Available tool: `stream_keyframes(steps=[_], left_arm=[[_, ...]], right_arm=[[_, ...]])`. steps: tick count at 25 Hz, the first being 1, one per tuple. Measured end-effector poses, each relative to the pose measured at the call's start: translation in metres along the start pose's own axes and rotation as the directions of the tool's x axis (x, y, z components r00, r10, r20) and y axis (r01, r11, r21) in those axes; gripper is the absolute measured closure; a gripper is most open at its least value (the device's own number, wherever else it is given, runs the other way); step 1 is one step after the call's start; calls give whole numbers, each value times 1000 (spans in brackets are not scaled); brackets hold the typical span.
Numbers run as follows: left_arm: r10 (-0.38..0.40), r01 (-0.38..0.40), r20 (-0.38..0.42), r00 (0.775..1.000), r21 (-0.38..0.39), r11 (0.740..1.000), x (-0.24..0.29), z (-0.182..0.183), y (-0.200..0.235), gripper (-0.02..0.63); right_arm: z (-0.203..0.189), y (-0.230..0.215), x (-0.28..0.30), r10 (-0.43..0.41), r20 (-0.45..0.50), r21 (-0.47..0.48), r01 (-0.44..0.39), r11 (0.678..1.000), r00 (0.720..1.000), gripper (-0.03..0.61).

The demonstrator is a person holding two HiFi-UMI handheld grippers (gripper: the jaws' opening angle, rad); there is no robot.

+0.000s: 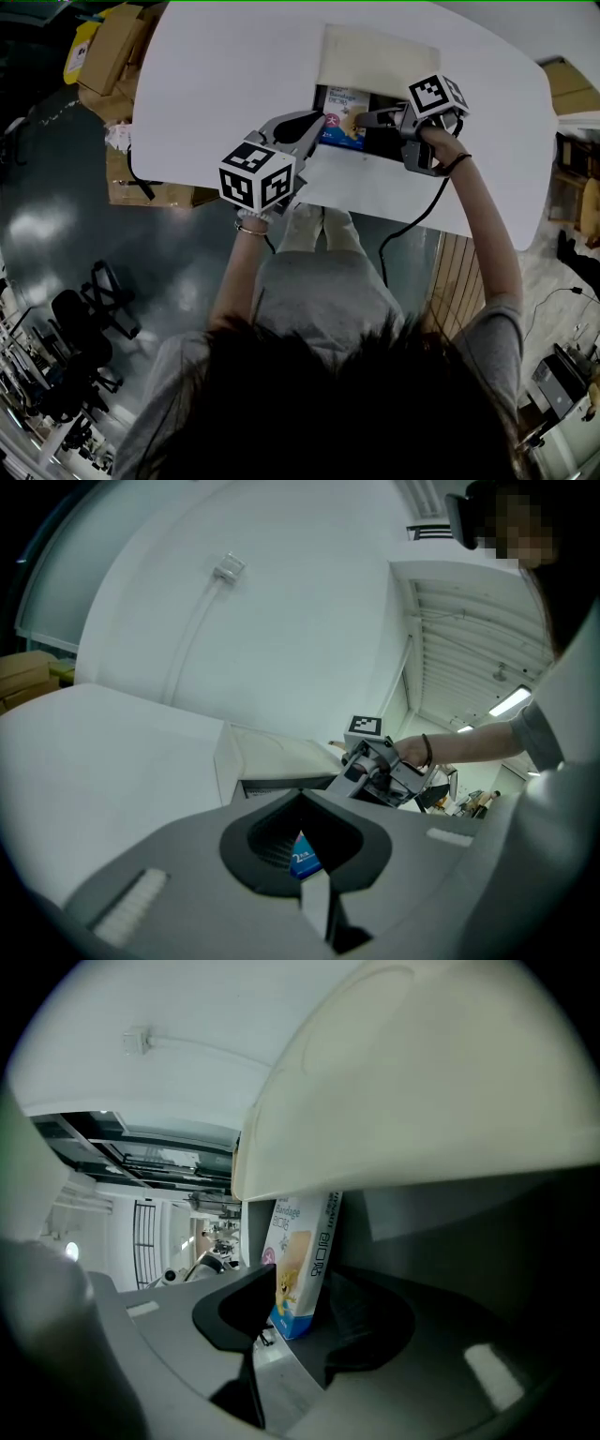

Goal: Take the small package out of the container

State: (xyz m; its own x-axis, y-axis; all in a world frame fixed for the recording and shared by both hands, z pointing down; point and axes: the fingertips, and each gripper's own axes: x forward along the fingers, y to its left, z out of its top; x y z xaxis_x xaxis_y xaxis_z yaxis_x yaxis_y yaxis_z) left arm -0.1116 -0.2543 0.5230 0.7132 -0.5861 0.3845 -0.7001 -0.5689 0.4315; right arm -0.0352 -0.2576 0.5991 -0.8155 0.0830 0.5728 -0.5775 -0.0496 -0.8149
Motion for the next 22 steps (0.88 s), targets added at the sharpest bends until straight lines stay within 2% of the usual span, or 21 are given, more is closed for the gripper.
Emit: stream_keyframes(steps=[8, 22], left_arm=[[14, -14, 9, 1000, -11, 1000, -2, 3, 1, 621], [22, -21, 10, 1000, -17, 1000, -4, 1, 0, 621]], right_arm=[[-4, 0, 0, 56, -35, 45, -55, 997, 998, 440], [-5, 6, -7, 72, -39, 89, -68, 994, 997, 454]])
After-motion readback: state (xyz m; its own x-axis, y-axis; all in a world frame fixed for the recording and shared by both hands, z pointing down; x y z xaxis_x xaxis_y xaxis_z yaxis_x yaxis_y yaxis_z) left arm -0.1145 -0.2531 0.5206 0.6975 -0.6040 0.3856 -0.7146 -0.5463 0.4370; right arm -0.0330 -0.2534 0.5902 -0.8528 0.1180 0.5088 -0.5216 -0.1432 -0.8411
